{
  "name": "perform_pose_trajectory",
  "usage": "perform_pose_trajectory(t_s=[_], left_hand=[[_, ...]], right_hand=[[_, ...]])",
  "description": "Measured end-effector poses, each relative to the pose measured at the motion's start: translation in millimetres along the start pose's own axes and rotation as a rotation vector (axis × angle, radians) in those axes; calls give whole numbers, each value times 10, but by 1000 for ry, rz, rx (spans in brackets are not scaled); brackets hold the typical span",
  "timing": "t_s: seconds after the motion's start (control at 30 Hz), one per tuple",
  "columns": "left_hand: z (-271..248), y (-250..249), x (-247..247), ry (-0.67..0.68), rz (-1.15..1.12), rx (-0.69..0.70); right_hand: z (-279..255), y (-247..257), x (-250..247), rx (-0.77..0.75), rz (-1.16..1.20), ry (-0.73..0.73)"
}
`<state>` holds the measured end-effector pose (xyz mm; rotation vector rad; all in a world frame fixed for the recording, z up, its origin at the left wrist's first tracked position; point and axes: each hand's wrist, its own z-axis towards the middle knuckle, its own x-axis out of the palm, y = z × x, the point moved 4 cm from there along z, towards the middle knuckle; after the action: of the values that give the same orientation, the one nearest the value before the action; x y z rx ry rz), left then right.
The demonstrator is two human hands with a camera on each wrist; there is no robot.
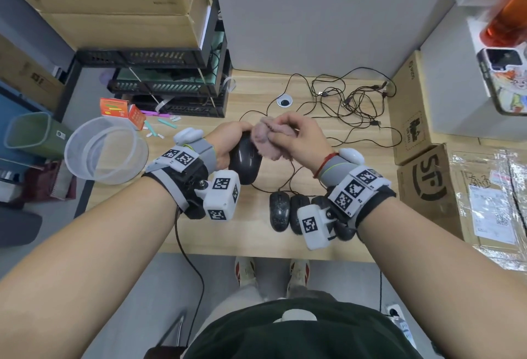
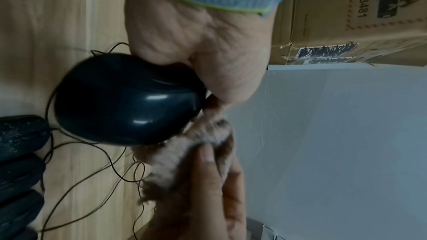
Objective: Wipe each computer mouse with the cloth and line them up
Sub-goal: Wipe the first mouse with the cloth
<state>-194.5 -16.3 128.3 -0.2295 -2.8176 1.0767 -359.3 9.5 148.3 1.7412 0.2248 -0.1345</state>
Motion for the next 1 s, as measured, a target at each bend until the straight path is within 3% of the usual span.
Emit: perform_pose_trajectory(t_s=[0.1, 0.17, 0.27, 0.33, 0.5, 0.57, 0.67, 0.7, 0.8, 1.0], left_hand=[[-13, -37, -15, -86, -2, 9], [-23, -39, -34, -134, 17, 12], [-17, 11, -70, -170, -2, 21], [-24, 28, -74, -182, -26, 21], [-18, -30, -80, -198, -65, 67], [-34, -56, -59, -187, -43, 77], [-91, -32, 30, -112, -12, 69], [-93, -24, 47, -108, -1, 76], [-59, -17, 33, -154, 61, 80], [-20, -46, -21, -223, 103, 116]], right_hand=[[-119, 60, 284, -128, -163, 151], [-131, 1, 320, -108, -225, 190], [-47, -117, 156, 17, -249, 98], [-34, -98, 97, -13, -320, 61], [-163, 133, 237, -16, -175, 372], [-90, 151, 208, -25, -173, 297], [41, 156, 146, -7, -169, 76], [56, 160, 154, -12, -185, 80], [-29, 164, 247, 0, -161, 240], [-184, 131, 335, -132, -346, 387]])
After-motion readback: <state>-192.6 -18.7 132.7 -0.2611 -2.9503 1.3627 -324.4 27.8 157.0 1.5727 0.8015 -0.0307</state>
